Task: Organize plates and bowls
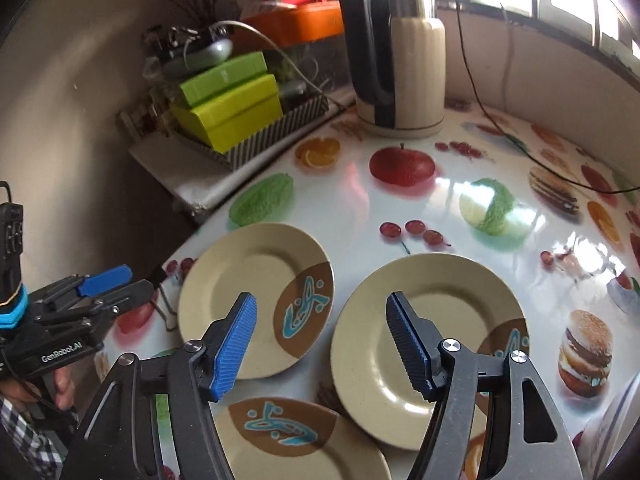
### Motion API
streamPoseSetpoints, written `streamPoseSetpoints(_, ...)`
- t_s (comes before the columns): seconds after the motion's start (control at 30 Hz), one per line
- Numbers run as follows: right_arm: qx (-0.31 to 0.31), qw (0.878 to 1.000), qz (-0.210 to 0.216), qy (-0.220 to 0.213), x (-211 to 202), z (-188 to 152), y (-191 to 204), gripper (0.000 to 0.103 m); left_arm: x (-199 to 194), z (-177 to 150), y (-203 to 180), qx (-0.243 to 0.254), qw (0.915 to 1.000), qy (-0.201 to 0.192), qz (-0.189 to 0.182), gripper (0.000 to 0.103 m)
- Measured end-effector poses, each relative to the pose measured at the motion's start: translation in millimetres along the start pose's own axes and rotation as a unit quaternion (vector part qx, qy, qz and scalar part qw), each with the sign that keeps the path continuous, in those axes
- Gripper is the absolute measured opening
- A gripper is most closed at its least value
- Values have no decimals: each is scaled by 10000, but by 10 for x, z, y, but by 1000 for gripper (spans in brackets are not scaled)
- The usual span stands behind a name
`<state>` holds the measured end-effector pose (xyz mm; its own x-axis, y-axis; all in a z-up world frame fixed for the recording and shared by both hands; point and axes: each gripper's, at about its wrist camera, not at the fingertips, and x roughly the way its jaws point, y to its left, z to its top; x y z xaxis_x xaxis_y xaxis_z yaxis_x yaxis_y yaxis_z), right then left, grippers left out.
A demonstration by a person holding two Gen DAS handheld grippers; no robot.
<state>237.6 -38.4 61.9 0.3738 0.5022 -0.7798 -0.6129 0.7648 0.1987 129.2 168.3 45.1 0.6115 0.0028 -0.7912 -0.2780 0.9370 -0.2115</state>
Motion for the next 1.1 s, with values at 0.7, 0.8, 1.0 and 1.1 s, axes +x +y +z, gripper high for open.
streamPoseSetpoints(0.7, 158, 9971, 473, 579, 567, 167, -133, 28, 301, -32, 37, -393, 9983, 318, -276, 39)
streamPoseSetpoints(0.8, 212, 9965, 528, 611, 599, 153, -145, 25, 323, -35, 45, -414, 9981, 366, -272, 35)
streamPoseSetpoints(1.0, 299, 9958, 564, 654, 635, 139, -160, 20, 353, -45, 42, -476, 9972, 432, -380, 28)
streamPoseSetpoints(1.1, 365, 9956, 557, 665, 641, 137, -177, 17, 358, -39, 38, -493, 9970, 434, -416, 24)
